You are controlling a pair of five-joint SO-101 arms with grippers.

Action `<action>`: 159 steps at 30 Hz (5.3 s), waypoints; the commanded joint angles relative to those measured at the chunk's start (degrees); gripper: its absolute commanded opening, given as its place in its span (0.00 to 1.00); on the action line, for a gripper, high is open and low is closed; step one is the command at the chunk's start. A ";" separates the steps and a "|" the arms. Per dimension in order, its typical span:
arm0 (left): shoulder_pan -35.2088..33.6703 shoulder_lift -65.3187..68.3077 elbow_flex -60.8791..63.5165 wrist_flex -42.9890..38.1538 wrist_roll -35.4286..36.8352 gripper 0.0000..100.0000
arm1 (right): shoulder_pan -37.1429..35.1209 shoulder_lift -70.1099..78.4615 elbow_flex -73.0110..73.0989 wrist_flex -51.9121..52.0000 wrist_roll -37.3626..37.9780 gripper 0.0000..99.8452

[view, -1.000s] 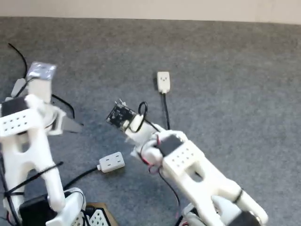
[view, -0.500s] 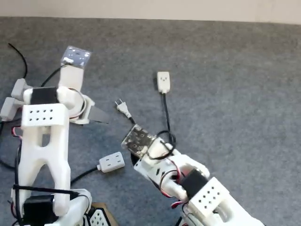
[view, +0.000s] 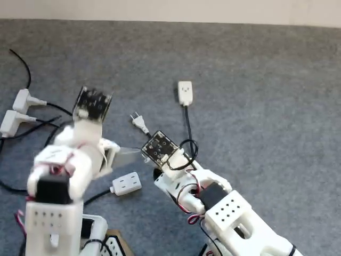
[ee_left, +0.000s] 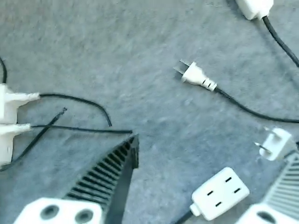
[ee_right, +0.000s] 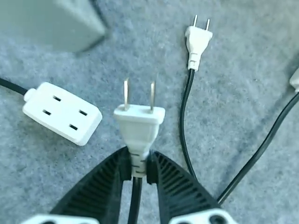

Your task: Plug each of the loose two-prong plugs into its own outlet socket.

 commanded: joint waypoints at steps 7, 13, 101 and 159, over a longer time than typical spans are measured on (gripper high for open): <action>0.57 -5.32 9.80 -9.32 3.08 0.44 | -5.23 0.22 -8.57 8.48 -2.29 0.01; 4.70 -5.32 13.93 -10.73 2.99 0.44 | -10.51 0.22 -14.90 14.64 -2.64 0.01; -59.65 114.07 -100.88 18.46 -25.85 0.44 | -16.04 62.20 -77.49 46.64 59.96 0.01; -41.54 104.40 -105.71 34.81 -19.43 0.44 | -8.13 62.37 -102.20 60.00 38.15 0.32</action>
